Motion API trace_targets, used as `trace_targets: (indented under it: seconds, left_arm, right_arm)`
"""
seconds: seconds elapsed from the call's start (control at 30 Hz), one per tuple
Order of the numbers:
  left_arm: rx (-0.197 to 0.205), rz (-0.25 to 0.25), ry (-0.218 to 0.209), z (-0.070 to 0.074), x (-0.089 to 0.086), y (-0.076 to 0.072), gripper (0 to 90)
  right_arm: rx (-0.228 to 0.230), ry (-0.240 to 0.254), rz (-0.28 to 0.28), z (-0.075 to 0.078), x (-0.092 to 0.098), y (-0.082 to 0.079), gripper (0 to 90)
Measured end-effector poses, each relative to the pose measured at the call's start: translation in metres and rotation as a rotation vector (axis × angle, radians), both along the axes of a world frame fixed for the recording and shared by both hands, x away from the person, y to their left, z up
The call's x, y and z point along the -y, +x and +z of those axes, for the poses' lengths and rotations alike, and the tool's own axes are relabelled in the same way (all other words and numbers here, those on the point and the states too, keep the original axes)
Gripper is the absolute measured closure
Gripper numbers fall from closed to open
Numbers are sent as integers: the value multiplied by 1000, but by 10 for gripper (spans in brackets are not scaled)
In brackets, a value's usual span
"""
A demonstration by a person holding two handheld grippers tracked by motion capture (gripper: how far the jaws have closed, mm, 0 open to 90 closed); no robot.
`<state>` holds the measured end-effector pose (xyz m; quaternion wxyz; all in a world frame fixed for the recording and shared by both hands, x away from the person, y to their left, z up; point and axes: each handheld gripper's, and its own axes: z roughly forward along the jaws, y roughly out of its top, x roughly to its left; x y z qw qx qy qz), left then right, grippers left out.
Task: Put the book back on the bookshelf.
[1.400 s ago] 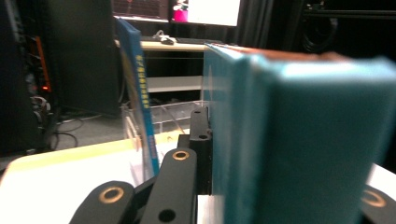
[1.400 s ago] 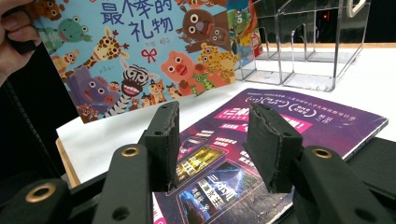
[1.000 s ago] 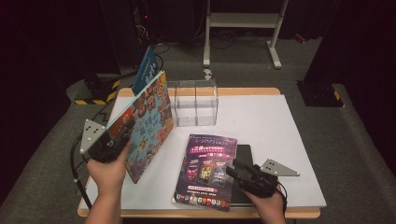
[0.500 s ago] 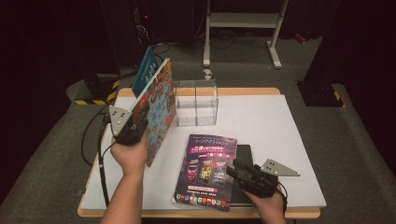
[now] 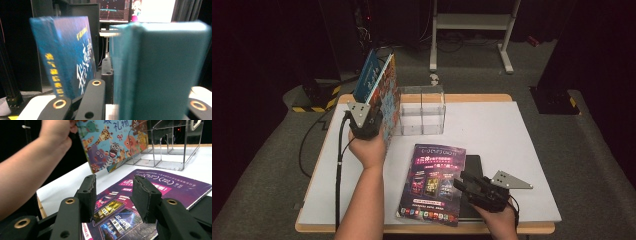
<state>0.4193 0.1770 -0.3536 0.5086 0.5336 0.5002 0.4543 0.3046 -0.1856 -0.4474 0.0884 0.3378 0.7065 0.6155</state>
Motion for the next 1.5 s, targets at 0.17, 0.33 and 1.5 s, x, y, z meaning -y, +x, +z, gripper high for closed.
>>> trace_targets:
  seconds: [0.17, 0.33, 1.5]
  left_arm:
    - [5, 11, -26, -13, -2, 1, 809]
    - [20, -5, -10, -25, -4, -9, 805]
    - [-60, 32, 88, -23, -14, -25, 782]
  right_arm:
    - [-6, -1, -1, -1, 0, 1, 542]
    - [-13, -5, 2, -3, -1, 1, 543]
    - [-24, -17, 16, -7, -6, 0, 543]
